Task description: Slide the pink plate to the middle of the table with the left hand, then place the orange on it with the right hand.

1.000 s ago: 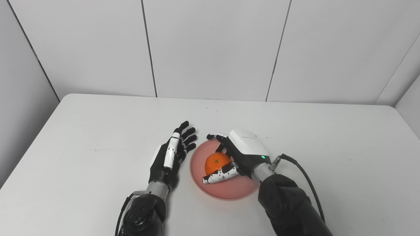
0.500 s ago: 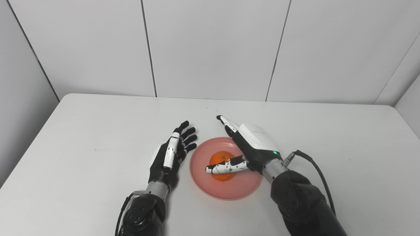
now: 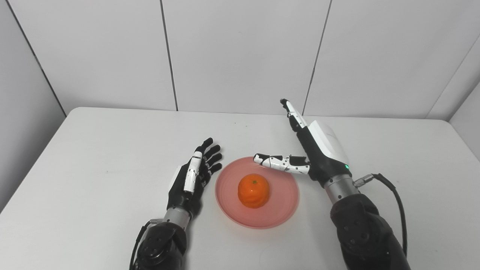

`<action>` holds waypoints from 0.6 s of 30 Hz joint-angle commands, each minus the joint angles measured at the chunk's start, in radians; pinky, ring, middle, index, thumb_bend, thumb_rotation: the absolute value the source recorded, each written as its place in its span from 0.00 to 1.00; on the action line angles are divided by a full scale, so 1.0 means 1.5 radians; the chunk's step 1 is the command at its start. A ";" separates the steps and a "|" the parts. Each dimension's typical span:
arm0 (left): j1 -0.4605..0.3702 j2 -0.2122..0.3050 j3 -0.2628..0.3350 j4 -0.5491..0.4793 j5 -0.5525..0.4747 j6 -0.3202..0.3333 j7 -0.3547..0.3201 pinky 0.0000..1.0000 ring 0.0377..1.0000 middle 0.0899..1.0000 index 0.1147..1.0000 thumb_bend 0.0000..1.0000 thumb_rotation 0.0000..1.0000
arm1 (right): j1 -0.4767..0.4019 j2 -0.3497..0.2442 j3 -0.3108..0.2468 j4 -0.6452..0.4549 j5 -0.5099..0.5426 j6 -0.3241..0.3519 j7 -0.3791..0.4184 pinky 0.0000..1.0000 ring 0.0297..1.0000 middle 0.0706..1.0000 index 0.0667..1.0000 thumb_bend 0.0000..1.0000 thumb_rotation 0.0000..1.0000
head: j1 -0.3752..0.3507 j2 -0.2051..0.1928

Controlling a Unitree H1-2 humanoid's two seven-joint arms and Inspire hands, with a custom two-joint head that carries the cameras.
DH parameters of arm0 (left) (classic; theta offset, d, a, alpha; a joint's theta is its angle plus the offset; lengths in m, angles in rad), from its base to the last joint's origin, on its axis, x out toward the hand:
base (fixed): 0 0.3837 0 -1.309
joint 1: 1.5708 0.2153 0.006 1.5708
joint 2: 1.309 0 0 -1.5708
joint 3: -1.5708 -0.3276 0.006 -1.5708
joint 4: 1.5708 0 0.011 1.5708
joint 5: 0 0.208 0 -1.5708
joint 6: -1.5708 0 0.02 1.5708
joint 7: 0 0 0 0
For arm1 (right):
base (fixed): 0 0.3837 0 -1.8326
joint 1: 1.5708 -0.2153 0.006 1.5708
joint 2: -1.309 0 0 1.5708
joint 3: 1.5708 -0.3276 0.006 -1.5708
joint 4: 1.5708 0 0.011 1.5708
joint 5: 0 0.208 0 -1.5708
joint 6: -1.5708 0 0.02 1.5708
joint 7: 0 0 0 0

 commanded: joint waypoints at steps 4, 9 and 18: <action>-0.006 0.013 0.006 0.010 -0.005 -0.010 -0.011 0.88 0.89 0.90 0.89 0.38 1.00 | 0.055 0.016 -0.050 0.001 0.055 -0.067 -0.090 0.88 0.94 0.97 1.00 0.89 0.96 | -0.014 -0.005; -0.004 0.026 0.010 0.014 -0.009 -0.022 -0.023 0.90 0.90 0.90 0.90 0.39 1.00 | 0.079 0.039 -0.065 0.031 0.103 -0.086 -0.126 0.88 0.94 0.97 0.99 0.81 1.00 | -0.032 -0.002; -0.009 0.032 0.017 0.014 -0.003 -0.019 -0.024 0.89 0.90 0.91 0.90 0.38 1.00 | 0.087 0.086 -0.089 0.104 0.237 -0.129 -0.144 0.92 0.96 1.00 1.00 0.71 1.00 | -0.044 -0.001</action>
